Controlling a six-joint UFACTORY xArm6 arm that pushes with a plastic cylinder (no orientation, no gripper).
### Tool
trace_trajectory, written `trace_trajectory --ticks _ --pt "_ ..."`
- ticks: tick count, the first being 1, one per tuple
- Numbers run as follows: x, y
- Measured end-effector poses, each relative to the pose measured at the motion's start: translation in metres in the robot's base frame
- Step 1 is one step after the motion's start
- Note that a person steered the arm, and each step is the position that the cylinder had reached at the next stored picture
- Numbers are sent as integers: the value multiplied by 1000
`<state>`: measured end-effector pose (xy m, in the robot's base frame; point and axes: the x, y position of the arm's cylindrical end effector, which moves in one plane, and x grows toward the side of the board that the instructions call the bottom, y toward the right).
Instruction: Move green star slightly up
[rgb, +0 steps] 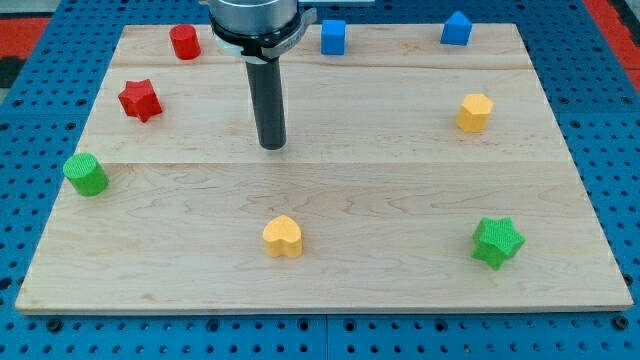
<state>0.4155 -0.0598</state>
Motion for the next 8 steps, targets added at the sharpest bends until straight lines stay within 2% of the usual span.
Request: trace_trajectory --ticks 1,2,3,4,5,6,7,8 --pt "37 -21" --pt "51 -22" --pt "23 4" --pt "10 113" --pt "23 219" --pt "57 294" --pt "118 314" --pt "167 255"
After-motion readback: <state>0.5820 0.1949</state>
